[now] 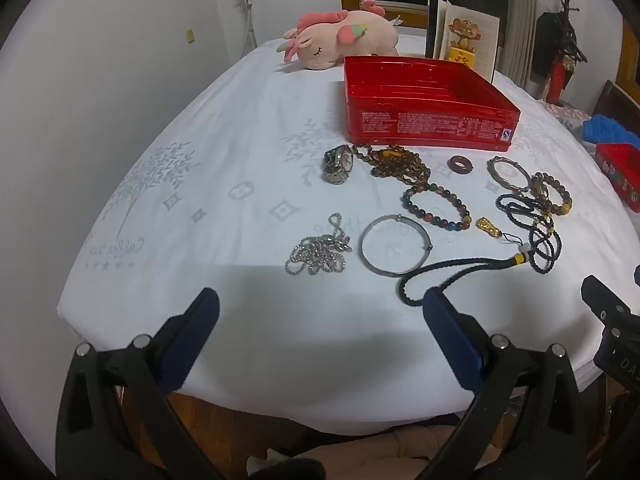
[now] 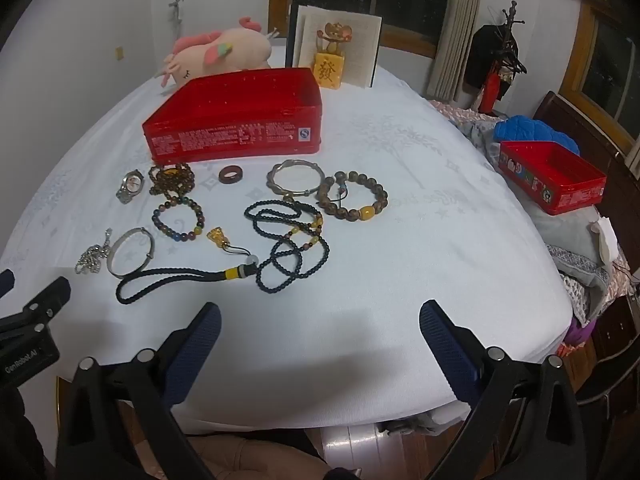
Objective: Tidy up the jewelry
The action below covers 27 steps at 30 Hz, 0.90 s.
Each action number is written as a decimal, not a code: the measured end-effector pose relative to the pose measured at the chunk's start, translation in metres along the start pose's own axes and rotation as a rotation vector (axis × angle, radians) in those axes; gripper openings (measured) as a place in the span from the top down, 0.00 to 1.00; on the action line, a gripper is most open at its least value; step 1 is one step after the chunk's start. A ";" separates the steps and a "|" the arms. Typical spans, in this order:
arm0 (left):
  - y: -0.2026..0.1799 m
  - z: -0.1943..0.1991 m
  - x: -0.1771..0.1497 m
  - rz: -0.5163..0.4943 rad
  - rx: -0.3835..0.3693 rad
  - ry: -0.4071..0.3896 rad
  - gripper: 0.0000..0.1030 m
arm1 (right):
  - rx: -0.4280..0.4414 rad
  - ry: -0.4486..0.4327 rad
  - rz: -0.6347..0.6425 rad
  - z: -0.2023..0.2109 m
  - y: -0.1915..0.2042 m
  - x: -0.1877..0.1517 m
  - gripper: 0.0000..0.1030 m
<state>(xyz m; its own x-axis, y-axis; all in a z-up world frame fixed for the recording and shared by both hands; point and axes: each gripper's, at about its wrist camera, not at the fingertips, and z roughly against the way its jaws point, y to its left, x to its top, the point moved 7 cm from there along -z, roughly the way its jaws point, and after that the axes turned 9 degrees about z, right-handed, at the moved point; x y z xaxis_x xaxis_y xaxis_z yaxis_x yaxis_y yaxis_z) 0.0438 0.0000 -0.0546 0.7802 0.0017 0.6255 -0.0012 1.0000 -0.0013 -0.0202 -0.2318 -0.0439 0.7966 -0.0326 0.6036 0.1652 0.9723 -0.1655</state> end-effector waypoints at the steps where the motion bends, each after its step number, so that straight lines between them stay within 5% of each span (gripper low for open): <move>1: 0.000 0.000 0.000 0.000 0.000 0.000 0.02 | 0.001 -0.004 -0.002 0.000 0.000 0.000 0.03; 27: 0.000 0.001 0.000 -0.001 0.001 -0.001 0.02 | -0.004 0.003 -0.002 -0.002 -0.001 0.000 0.03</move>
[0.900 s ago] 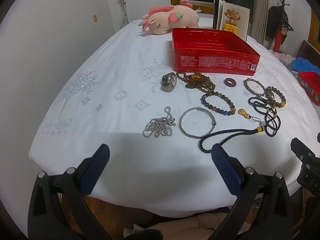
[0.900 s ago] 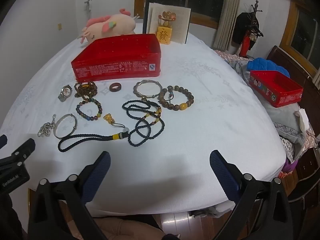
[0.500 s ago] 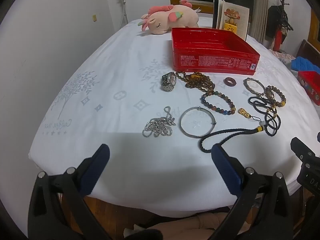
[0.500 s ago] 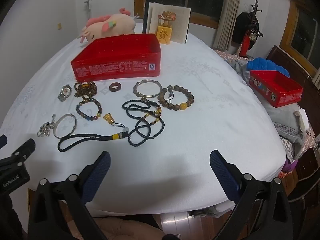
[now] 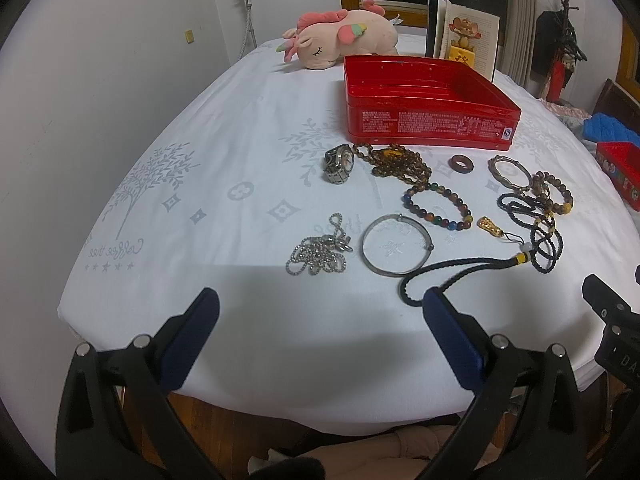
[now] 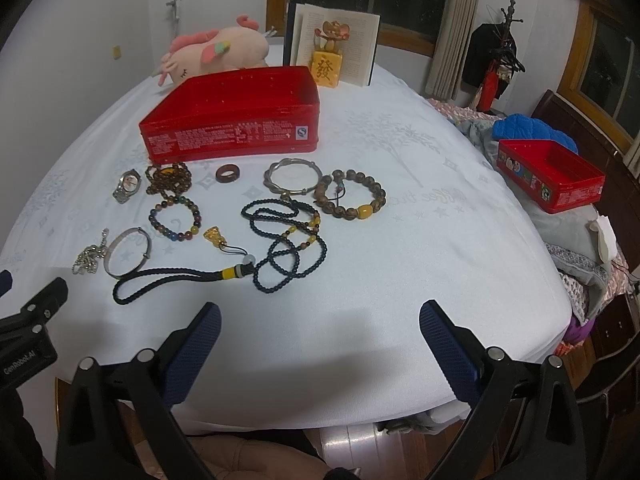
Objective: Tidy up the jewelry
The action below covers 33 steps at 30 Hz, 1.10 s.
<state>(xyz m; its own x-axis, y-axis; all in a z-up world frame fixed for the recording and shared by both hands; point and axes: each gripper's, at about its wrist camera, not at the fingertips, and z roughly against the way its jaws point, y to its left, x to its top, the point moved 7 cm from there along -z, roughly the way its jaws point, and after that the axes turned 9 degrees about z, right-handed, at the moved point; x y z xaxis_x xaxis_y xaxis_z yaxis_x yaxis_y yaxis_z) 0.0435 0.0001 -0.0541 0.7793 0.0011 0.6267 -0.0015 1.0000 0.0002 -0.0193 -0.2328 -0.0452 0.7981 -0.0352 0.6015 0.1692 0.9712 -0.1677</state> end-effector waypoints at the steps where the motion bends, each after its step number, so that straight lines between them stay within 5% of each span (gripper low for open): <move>1: 0.000 0.000 0.000 0.000 0.000 0.000 0.02 | 0.001 0.001 0.000 0.000 0.000 0.000 0.03; 33: 0.000 0.000 0.000 -0.002 0.002 0.000 0.02 | 0.001 0.001 -0.001 0.000 0.000 -0.001 0.03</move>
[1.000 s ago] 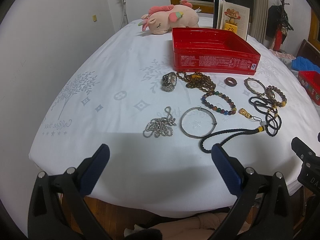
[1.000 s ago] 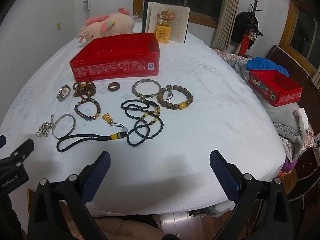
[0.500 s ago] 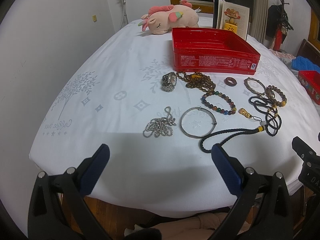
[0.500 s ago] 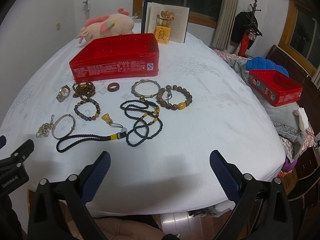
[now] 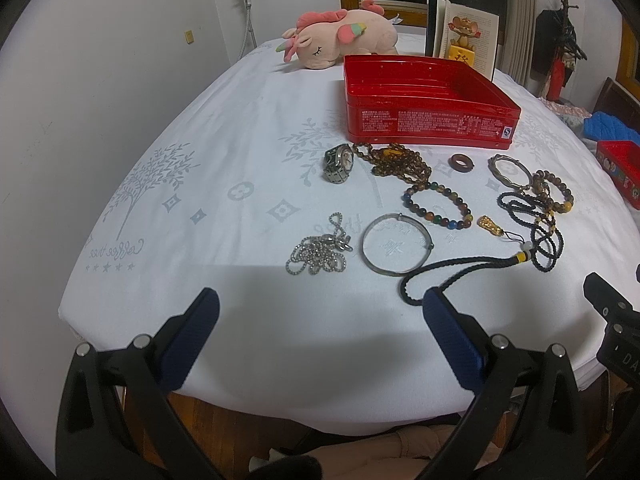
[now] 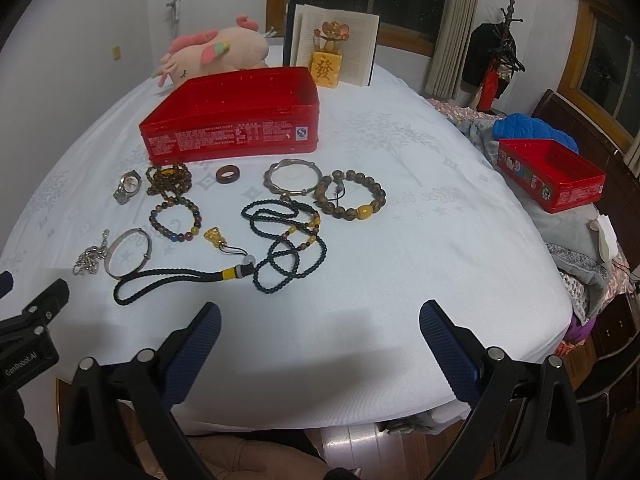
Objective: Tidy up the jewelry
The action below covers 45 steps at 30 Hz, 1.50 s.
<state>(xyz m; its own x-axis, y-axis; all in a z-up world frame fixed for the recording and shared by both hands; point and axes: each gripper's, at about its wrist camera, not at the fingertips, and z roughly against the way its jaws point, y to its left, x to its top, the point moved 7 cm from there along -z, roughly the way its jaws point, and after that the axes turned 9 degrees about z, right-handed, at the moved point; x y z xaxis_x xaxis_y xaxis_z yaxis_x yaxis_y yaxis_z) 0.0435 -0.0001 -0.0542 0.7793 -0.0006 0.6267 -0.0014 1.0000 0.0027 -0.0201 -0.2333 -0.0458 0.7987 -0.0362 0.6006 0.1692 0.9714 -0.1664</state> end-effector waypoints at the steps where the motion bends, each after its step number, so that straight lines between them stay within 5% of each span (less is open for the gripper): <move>1: 0.000 0.000 0.000 0.000 0.000 0.000 0.02 | 0.001 -0.001 0.000 0.000 0.000 0.000 0.03; 45: 0.003 0.001 0.001 0.000 -0.006 -0.005 0.02 | 0.018 -0.015 -0.007 -0.004 -0.007 0.005 0.03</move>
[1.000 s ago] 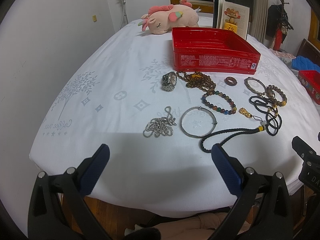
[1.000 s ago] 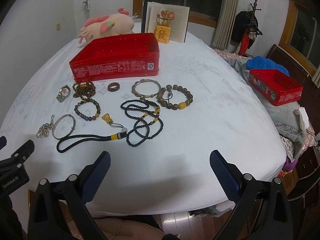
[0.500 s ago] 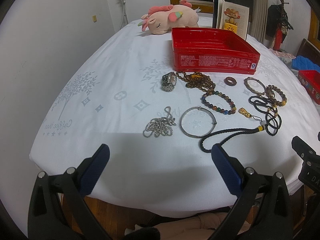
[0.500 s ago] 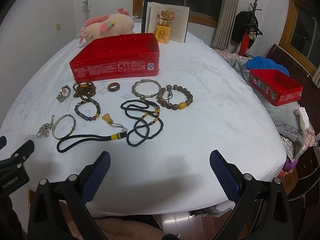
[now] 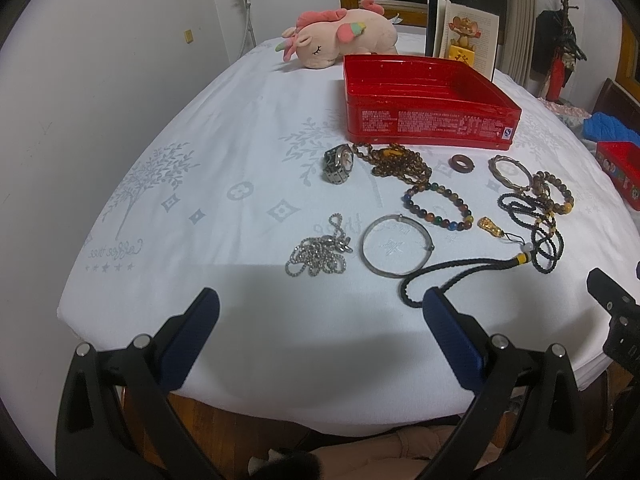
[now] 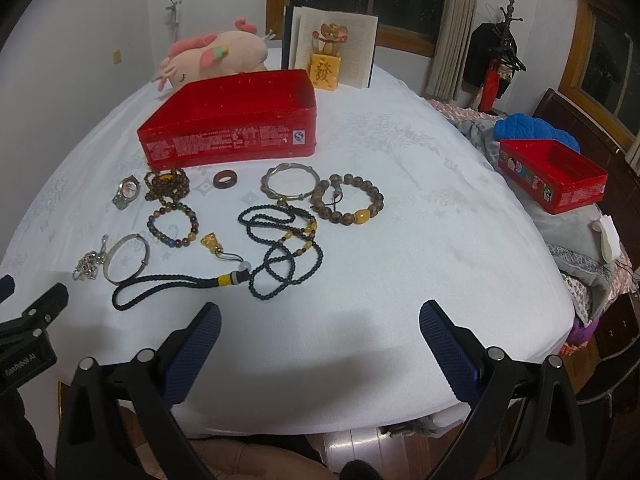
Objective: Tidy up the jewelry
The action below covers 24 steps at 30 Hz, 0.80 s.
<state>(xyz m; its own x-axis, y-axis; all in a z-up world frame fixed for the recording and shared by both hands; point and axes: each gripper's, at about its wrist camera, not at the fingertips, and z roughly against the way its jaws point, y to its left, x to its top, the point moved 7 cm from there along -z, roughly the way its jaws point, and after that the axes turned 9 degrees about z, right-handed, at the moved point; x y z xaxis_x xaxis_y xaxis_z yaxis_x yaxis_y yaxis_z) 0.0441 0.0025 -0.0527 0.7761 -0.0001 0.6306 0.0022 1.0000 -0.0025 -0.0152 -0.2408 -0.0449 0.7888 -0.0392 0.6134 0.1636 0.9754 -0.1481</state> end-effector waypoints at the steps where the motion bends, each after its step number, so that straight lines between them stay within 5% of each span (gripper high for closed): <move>1: -0.001 -0.002 0.002 -0.001 -0.002 -0.004 0.02 | 0.006 -0.003 0.000 0.000 -0.001 0.001 0.03; 14: -0.003 -0.024 0.032 -0.010 -0.113 0.029 0.03 | 0.124 0.017 0.005 -0.025 -0.040 0.026 0.05; 18: -0.033 -0.031 0.046 -0.083 -0.180 0.067 0.03 | 0.180 0.047 -0.015 -0.039 -0.057 0.041 0.13; 24: -0.102 -0.055 0.065 -0.172 -0.349 0.233 0.04 | 0.262 0.124 -0.047 -0.072 -0.080 0.059 0.21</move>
<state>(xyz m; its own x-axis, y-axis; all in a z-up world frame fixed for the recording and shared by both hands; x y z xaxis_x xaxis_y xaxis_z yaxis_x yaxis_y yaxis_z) 0.1287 -0.0998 -0.0544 0.8669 -0.2073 0.4534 0.3255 0.9242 -0.1998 0.0609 -0.3369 -0.0525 0.8530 -0.0961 0.5130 0.0559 0.9941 0.0934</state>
